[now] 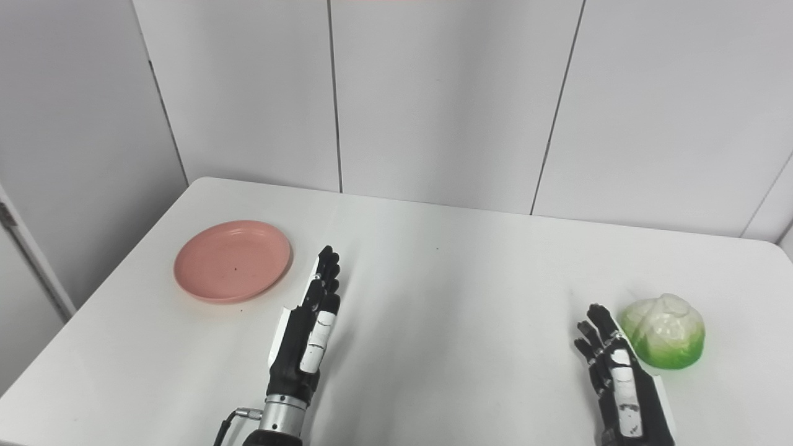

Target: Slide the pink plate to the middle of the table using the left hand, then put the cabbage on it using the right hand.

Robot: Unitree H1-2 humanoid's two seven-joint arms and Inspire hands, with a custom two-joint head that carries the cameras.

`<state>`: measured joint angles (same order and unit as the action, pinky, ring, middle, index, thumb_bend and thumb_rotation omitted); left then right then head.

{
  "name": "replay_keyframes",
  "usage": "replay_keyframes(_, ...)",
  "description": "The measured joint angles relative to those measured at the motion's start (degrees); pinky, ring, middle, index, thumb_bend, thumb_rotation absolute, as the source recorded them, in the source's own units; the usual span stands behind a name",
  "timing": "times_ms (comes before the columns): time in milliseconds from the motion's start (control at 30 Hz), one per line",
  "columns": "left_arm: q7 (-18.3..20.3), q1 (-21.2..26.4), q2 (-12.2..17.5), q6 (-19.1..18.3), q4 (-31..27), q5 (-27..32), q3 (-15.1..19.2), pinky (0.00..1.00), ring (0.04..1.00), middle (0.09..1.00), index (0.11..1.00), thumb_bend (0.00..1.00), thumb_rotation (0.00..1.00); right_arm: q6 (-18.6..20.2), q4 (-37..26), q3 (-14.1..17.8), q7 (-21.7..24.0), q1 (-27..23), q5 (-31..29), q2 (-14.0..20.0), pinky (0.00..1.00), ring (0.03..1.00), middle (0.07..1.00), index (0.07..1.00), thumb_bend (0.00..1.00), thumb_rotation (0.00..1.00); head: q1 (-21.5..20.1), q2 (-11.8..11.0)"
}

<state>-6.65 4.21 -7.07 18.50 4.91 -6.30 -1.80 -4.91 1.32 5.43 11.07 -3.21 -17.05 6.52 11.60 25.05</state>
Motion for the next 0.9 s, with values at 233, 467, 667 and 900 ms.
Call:
replay_keyframes(233, 1.04, 2.52, 2.89, -4.0, -1.19, 5.09, 2.95, 0.9, 0.855, 0.823, 0.826, 0.91, 0.9, -0.54, 0.09, -0.82, 0.69, -0.33, 0.0, 0.05, 0.94, 0.934, 0.95, 0.9, 0.92, 0.88, 0.0, -0.18)
replay_keyframes(467, 1.63, 8.18, 7.08, -7.05, -5.32, 4.71, 4.05, 0.88, 0.836, 0.812, 0.801, 0.95, 0.93, -0.67, 0.38, -1.18, 1.03, -0.34, 0.44, 0.25, 0.93, 0.931, 0.947, 0.897, 0.92, 0.88, -0.52, -0.18)
replay_keyframes(667, 2.98, 16.08, 13.38, -8.2, -2.88, 6.25, 8.23, 0.81, 0.805, 0.813, 0.786, 1.0, 0.94, -0.68, 0.33, -1.53, 1.21, -0.38, 0.79, 0.23, 0.93, 0.928, 0.943, 0.894, 0.9, 0.89, -0.88, 0.0)
replay_keyframes(900, 3.78, 19.27, 19.3, -7.99, 2.54, 7.5, 11.19, 0.8, 0.811, 0.813, 0.782, 1.0, 0.95, -0.67, 0.3, -1.49, 1.21, -0.32, 1.26, 0.3, 0.93, 0.918, 0.942, 0.906, 0.88, 0.89, -0.97, 0.18)
